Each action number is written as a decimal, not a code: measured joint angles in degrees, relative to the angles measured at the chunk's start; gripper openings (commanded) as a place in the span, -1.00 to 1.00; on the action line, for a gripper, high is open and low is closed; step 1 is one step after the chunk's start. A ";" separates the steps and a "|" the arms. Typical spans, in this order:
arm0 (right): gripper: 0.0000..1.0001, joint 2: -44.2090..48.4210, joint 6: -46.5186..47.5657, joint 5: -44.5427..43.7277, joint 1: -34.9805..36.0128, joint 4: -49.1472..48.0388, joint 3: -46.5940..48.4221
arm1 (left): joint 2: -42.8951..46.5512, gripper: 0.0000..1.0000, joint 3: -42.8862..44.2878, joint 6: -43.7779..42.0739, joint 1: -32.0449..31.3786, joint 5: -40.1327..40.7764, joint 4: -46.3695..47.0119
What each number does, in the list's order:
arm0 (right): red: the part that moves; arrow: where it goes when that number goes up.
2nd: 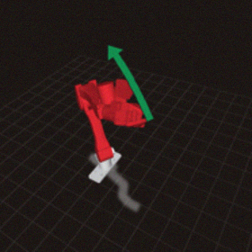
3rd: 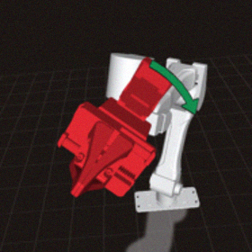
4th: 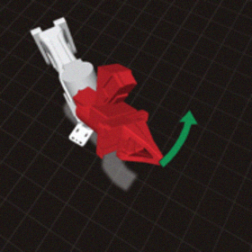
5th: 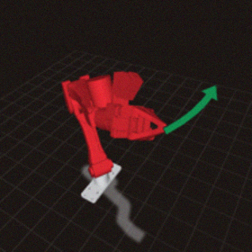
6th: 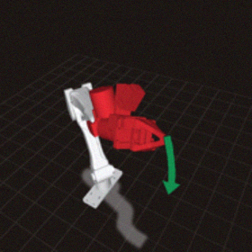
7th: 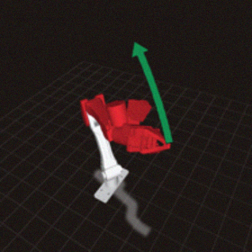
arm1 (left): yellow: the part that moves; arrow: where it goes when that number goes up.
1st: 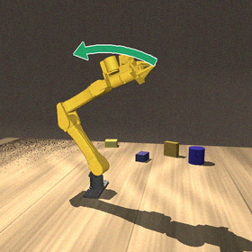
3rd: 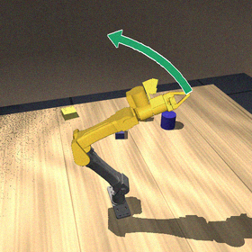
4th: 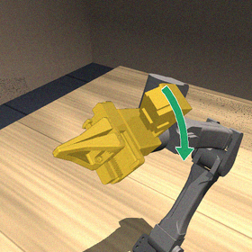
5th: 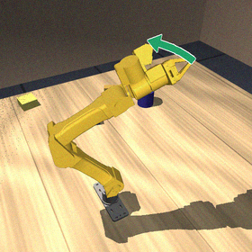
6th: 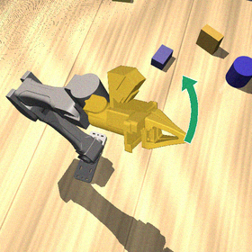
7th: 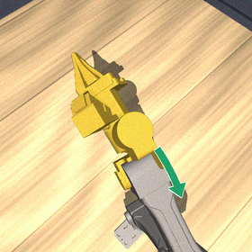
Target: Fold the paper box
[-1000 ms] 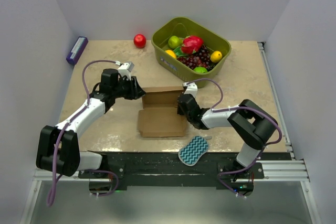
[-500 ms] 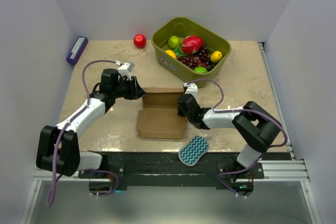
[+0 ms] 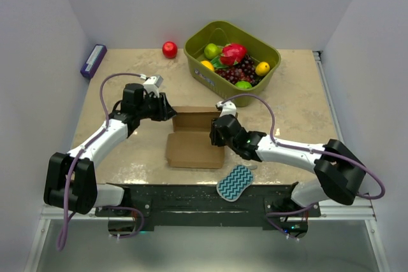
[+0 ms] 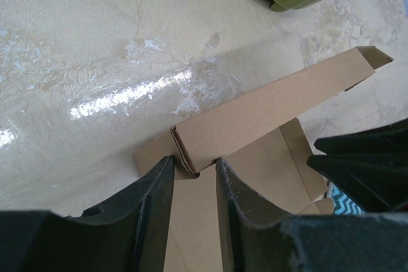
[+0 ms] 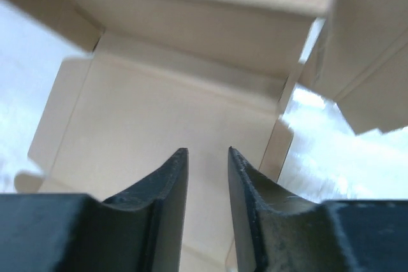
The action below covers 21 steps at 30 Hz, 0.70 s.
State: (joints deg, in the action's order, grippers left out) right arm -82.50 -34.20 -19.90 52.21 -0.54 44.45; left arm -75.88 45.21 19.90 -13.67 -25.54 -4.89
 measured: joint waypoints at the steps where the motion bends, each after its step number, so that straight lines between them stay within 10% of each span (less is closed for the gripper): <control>1: -0.44 0.50 -0.04 0.07 0.63 1.36 0.22 | 0.00 -0.29 0.00 -0.02 0.00 -0.02 -0.02; 21: -0.63 2.54 -1.92 1.92 2.54 16.48 0.55 | 0.04 -0.29 -0.02 -0.02 0.00 0.00 -0.09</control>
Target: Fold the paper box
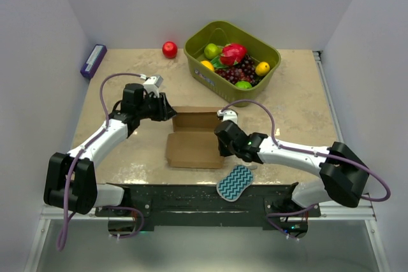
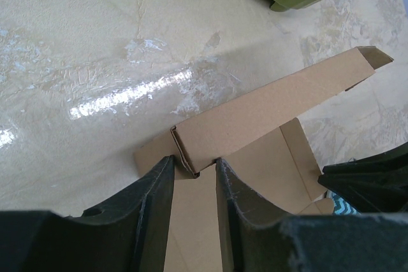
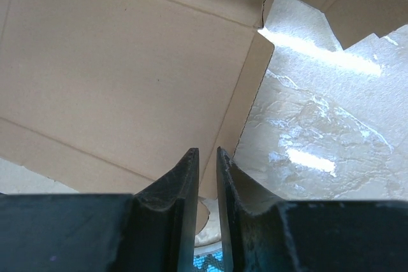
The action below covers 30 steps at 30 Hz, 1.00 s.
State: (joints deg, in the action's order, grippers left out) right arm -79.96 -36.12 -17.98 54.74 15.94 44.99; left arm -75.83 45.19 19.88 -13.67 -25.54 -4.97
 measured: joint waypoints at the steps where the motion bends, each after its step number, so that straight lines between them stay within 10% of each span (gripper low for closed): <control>1: -0.67 -0.02 0.04 -0.02 0.02 0.02 0.00 | 0.00 -0.29 0.00 0.00 0.00 0.00 0.00; 30: -0.85 -10.73 -2.32 -1.57 -0.07 2.75 2.32 | 0.31 -0.30 -0.09 0.00 -0.02 0.07 -0.31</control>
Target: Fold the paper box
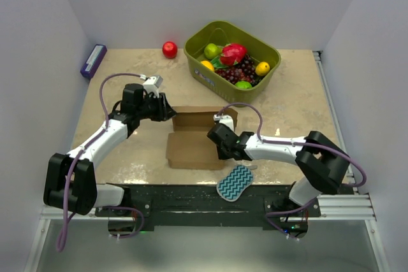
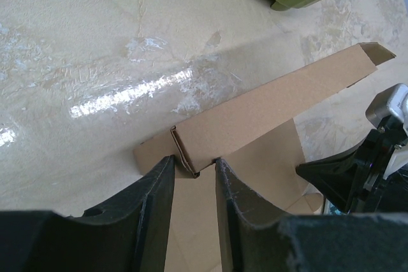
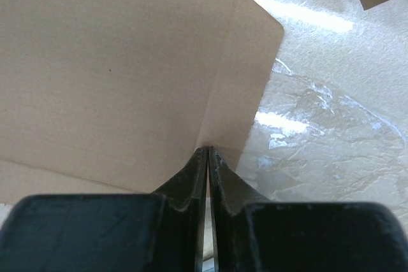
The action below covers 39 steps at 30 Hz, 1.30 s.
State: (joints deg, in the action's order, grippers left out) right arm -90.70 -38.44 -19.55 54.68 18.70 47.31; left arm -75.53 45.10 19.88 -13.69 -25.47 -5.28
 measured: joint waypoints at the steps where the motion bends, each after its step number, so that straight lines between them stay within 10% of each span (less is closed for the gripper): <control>1: -0.85 0.00 -0.17 0.09 -0.07 -0.72 -0.31 | 0.00 -0.30 0.00 0.00 0.00 0.11 0.00; 13: -0.76 4.79 -3.63 9.09 -5.22 -12.63 -8.39 | 0.17 -0.31 0.00 -0.02 0.02 0.37 0.02; 23: 0.06 10.03 1.07 5.11 -5.25 0.85 -1.86 | 0.22 -0.31 -0.39 -0.02 -0.22 0.39 -0.96; 39: 0.34 18.08 11.39 -1.92 -17.03 1.97 1.70 | 0.22 -0.31 -0.87 -0.02 -0.22 0.39 -1.75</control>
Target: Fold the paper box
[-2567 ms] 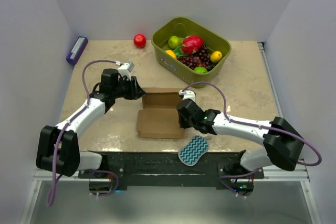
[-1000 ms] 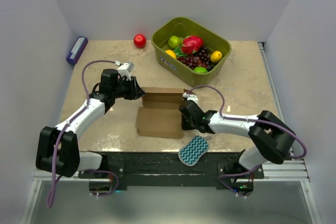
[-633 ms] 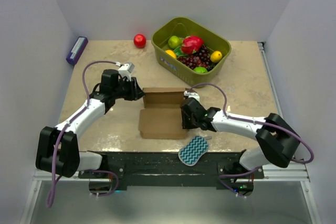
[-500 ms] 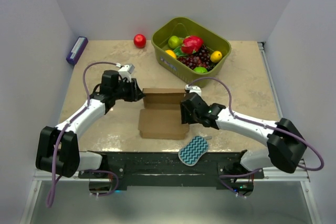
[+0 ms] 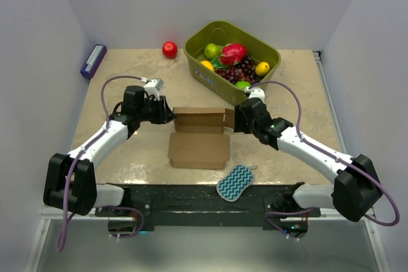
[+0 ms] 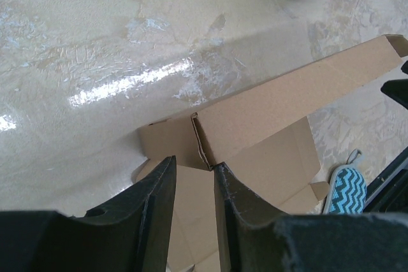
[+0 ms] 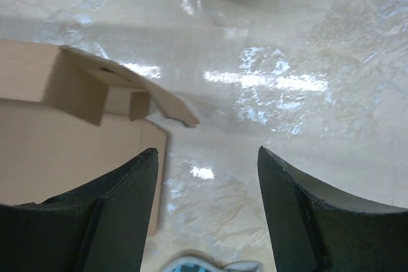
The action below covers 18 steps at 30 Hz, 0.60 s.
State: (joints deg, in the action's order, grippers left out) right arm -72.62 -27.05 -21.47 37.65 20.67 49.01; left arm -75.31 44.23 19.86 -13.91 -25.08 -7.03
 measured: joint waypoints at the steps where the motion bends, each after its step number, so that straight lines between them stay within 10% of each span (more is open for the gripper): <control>1: 0.30 -0.02 0.81 0.13 -0.81 -0.92 -0.72 | 0.00 -0.31 0.00 0.00 0.00 0.00 -0.02; 12: -0.04 -4.22 7.89 2.75 -2.54 -13.29 -3.43 | 0.00 -0.31 0.00 0.00 0.00 0.04 -0.02; 18: -0.58 -5.92 10.19 5.14 -2.69 -17.64 -3.61 | 0.00 -0.31 0.00 0.00 0.00 0.09 0.00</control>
State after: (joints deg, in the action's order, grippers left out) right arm -78.54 -16.86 -16.34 34.96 3.03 45.41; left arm -75.31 44.23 19.86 -13.91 -24.99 -7.03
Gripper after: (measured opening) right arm 0.306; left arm 0.345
